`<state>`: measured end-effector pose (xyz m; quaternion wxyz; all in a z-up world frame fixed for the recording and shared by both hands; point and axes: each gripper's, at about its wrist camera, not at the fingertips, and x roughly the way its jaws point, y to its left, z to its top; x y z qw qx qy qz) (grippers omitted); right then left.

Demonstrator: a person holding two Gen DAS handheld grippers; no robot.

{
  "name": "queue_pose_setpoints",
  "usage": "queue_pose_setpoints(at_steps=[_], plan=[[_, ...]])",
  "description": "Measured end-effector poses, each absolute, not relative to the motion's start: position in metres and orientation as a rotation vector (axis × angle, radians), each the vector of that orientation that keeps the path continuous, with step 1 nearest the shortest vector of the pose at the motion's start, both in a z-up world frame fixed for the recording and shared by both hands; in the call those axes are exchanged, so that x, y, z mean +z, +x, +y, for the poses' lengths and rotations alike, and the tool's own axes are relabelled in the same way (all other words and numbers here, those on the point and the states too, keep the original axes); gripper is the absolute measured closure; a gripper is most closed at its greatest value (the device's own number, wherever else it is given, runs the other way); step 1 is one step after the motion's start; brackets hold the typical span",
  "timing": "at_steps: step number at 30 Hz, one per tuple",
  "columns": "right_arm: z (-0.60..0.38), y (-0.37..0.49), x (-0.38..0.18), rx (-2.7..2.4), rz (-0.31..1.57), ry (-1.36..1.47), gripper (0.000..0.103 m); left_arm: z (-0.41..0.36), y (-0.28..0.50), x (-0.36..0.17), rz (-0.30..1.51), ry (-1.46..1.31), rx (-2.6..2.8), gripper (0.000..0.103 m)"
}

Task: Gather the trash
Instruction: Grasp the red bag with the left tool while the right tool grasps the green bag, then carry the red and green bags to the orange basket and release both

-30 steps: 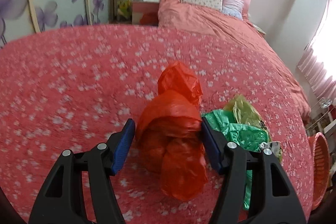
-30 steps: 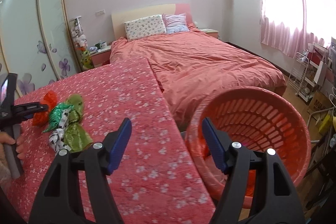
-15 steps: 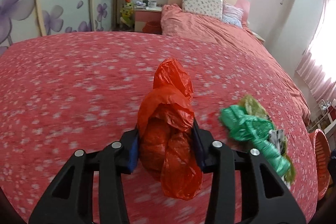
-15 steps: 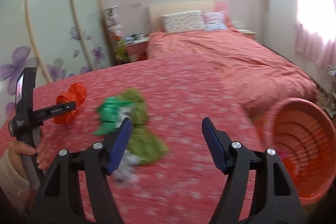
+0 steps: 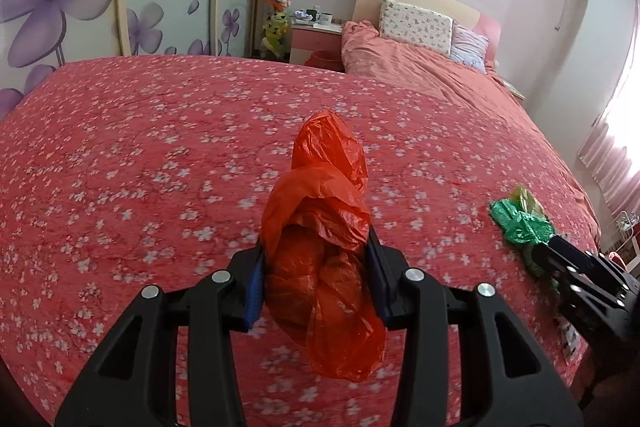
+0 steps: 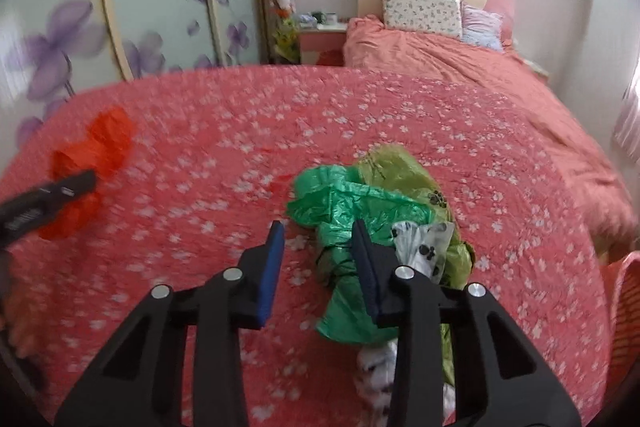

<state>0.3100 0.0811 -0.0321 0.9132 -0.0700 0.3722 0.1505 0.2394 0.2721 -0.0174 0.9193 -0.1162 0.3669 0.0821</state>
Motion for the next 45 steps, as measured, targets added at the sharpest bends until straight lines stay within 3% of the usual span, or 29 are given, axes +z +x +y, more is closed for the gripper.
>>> queue_pose_setpoints(at_steps=[3, 5, 13, 20, 28, 45], plan=[[0.089, 0.316, -0.035, 0.277, 0.791, -0.189, 0.071, 0.275, 0.238, -0.020, 0.758, -0.244, 0.165, 0.060], [0.089, 0.317, -0.038, 0.260, 0.803, -0.218, 0.080, 0.277, 0.238, -0.021, 0.759, -0.249, 0.160, 0.060], [0.077, 0.316, -0.042, 0.251, 0.837, -0.214, 0.075, 0.267, 0.229, -0.025, 0.766, -0.257, 0.141, 0.060], [0.072, 0.313, -0.037, 0.274, 0.820, -0.168, 0.087, 0.255, 0.228, -0.019, 0.764, -0.252, 0.130, 0.060], [0.050, 0.292, 0.012, 0.398, 0.716, 0.043, 0.087, 0.245, 0.221, -0.003, 0.733, -0.241, 0.106, 0.060], [-0.030, 0.238, 0.066, 0.289, 0.535, 0.083, 0.087, 0.172, 0.207, 0.037, 0.666, -0.172, -0.020, 0.060]])
